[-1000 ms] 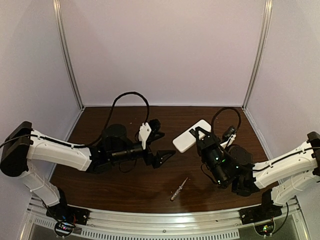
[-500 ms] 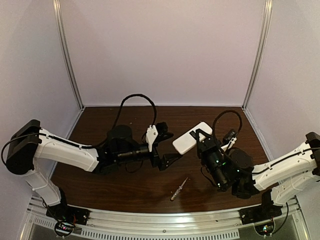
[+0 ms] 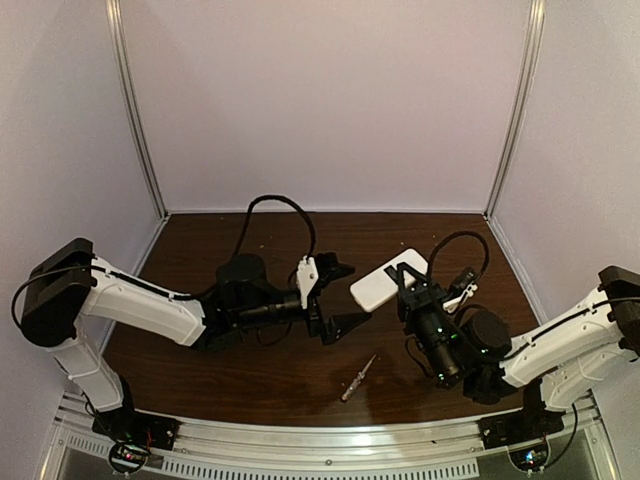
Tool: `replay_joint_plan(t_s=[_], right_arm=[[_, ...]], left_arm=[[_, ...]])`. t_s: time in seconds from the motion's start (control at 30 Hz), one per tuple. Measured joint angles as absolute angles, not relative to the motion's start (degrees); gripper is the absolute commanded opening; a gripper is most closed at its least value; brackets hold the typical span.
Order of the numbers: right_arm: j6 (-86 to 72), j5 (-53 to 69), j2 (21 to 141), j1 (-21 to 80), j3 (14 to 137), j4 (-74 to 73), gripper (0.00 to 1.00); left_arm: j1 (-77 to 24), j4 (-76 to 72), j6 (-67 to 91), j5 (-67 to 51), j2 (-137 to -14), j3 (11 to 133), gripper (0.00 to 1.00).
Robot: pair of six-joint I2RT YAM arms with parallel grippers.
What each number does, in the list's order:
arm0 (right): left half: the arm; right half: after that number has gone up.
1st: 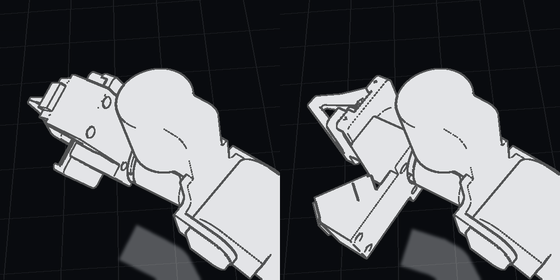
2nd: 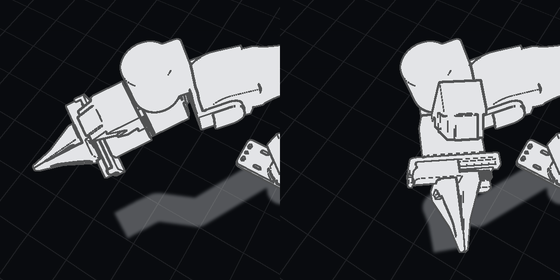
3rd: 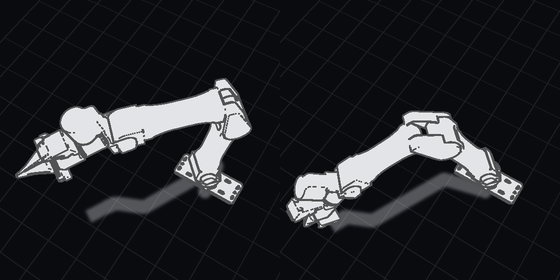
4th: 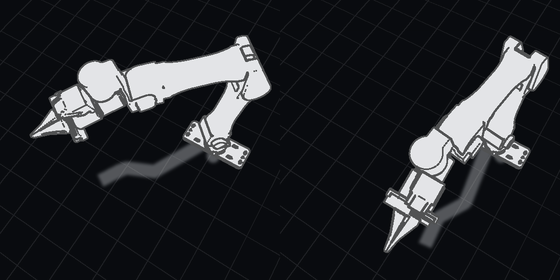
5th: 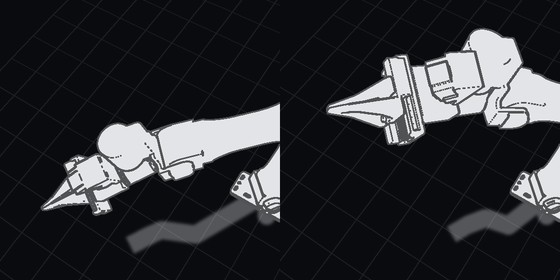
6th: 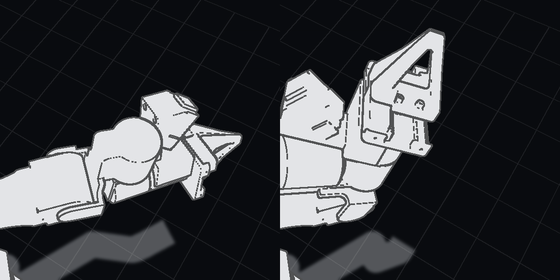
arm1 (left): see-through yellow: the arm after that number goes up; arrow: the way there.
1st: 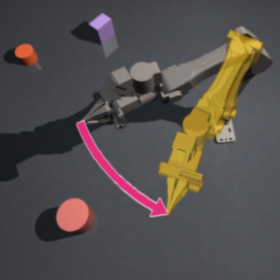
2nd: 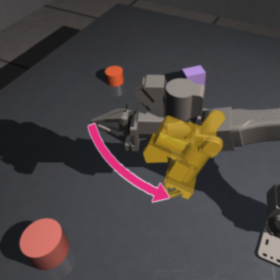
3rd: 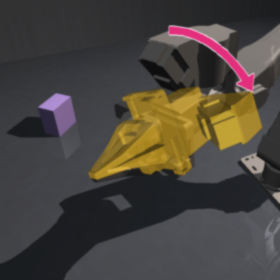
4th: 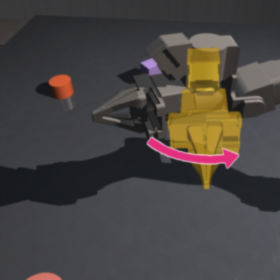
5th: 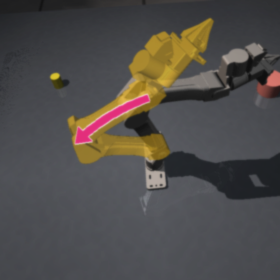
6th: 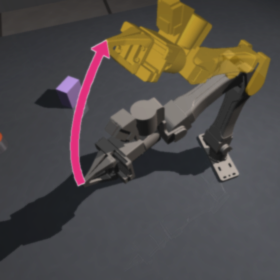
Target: Unload the batteries from the remote control
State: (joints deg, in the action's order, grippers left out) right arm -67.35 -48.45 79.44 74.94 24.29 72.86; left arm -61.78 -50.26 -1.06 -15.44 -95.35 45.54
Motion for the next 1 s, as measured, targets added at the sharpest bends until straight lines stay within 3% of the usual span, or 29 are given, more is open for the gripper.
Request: replay_joint_plan(t_s=[0.73, 1.0], right_arm=[[-66.4, -46.7, 86.6, 74.9, 23.9, 76.6, 0.00], [-64.6, -49.2, 87.0, 74.9, 23.9, 76.9, 0.00]], left_arm=[[-63.0, -52.5, -3.5, -13.1, -98.4, 46.9, 0.91], [-63.9, -52.2, -2.6, -10.2, -99.7, 47.7, 0.71]])
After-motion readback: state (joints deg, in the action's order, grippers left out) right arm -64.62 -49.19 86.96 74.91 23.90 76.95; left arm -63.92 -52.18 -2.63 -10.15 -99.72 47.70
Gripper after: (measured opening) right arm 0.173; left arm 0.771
